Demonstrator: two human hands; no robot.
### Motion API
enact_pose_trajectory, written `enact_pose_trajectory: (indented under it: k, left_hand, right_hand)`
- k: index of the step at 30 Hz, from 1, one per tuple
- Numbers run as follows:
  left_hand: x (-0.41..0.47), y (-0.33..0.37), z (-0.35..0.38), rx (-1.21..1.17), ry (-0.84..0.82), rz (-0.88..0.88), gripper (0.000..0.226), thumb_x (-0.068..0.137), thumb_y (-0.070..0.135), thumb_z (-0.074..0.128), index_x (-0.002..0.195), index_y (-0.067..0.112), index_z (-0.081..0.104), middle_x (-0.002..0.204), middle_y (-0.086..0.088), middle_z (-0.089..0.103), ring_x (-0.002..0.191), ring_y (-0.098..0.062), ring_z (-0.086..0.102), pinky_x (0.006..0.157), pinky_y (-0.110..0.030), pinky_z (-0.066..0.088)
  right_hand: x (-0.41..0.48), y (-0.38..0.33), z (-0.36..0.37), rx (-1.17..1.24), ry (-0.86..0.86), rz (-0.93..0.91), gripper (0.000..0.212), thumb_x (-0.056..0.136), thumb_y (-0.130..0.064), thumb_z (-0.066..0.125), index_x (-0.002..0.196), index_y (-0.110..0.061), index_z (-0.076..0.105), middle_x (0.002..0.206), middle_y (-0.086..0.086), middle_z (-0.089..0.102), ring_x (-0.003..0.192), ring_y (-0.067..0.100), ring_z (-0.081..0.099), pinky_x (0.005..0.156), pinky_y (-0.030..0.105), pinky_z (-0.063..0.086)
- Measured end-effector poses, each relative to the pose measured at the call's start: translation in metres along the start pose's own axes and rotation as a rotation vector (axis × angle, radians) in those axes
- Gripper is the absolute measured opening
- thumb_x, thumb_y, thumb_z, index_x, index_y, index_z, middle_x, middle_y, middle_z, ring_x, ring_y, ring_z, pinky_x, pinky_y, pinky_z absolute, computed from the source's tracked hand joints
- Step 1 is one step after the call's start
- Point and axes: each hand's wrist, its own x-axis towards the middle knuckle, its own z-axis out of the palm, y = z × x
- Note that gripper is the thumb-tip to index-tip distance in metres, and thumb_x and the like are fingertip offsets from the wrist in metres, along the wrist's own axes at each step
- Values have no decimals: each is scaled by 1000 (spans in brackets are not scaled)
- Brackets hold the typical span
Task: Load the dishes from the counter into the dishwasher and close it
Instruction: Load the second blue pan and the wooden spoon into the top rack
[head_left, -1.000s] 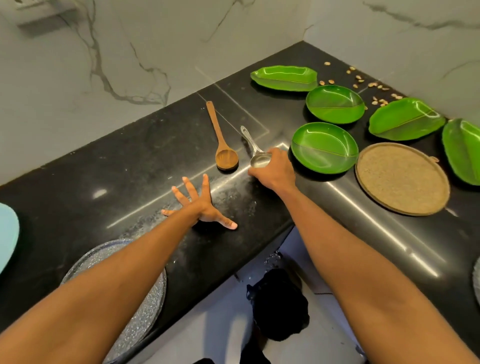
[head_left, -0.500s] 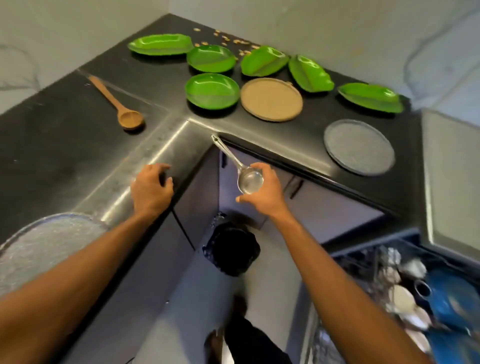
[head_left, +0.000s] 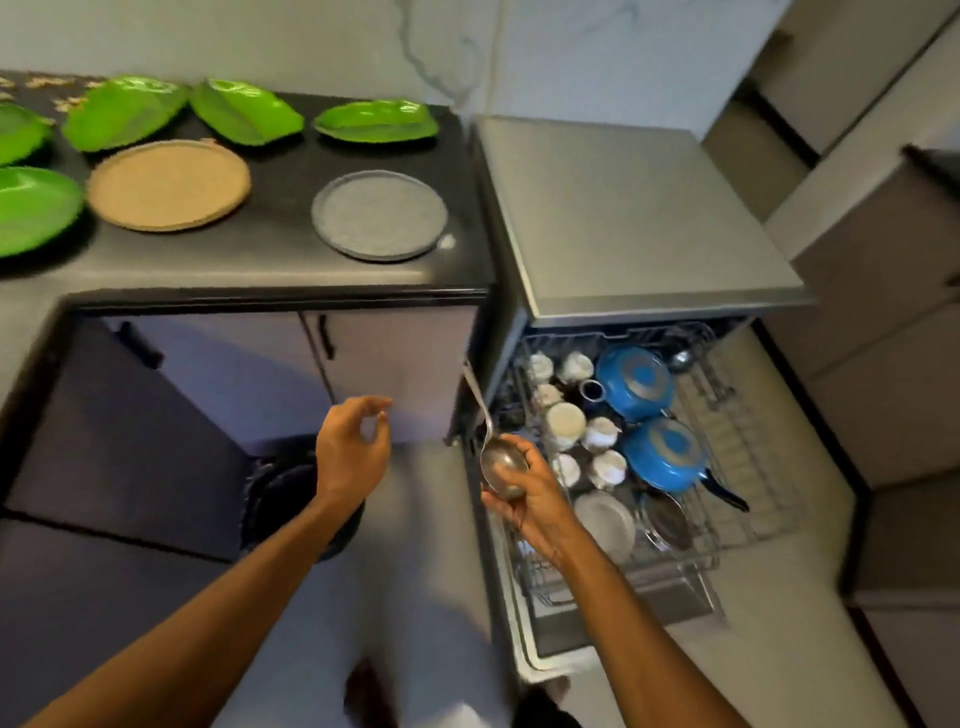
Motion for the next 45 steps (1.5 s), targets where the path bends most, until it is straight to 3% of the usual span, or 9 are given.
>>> enact_pose_trajectory:
  k: [5,7,10,14,19,27,32,38,45]
  left_hand:
    - [20,92,103,30,-98,180,20,85,0,68,94,17,73,91,8,64,83,-13,54,75,-21,37]
    - [27,131,156,48,-156,269,17,87,4,66,95,17,73,91,7,65,82,-10,52,74,-24,39]
    - [40,180,237,169,-257,394,18,87,16,64,103,21,72,99,3,68,93,-22,56,81,-39,46]
    - [64,242,331,315,-283,562,31,84,21,64,114,24,69,117,2,64,110,-29,53,88,-43,44]
    - [104,313,424,449,-395,644,44,83,25,62,127,24,62,131,-3,57,127,-31,44,95,-46,38]
    - [178,336,531,734,-690,738,68,91,50,57,152,37,29,158,-4,33,138,-33,35,105,-53,40]
    - [195,325,555,799,-667,879,65,95,65,35,154,43,18,163,0,20,144,-33,27,110,-50,29]
    - [199,319,558,727,-631,842,65,92,72,36,151,46,26,162,3,24,147,-27,25,115,-48,26]
    - [198,318,559,717,-632,829,66,91,72,39,151,46,27,162,3,23,147,-25,25,115,-48,25]
  right_hand:
    - [3,-26,-124,-444,209,-170,59,80,16,49,122,-25,61,114,-2,64,97,16,65,83,56,58]
    - [11,-40,-183,-565,320,-242,53,76,6,50,115,-28,64,111,-12,66,103,14,63,87,49,58]
    - [30,-71,-269,-604,506,-271,32,87,3,57,111,-16,67,105,-1,67,100,23,63,76,14,48]
    - [66,-122,-367,-652,682,-296,24,88,-2,62,104,-15,72,96,-1,68,97,25,65,71,21,40]
    - [122,-189,-454,-844,831,-455,31,91,-9,58,114,-26,71,107,4,75,96,27,69,77,29,49]
    - [211,-221,-514,-1160,736,-583,38,93,-9,58,124,-30,67,92,4,76,74,28,68,63,32,54]
    - [250,-223,-521,-1319,579,-654,51,83,4,59,126,-22,66,89,13,73,72,34,66,61,42,58]
    - [299,-234,-508,-1594,332,-637,43,88,-10,54,127,-27,63,98,8,73,82,32,68,65,37,56]
    - [342,-214,-500,-1609,148,-577,5,82,-5,67,86,-7,70,70,16,68,62,33,67,52,28,44]
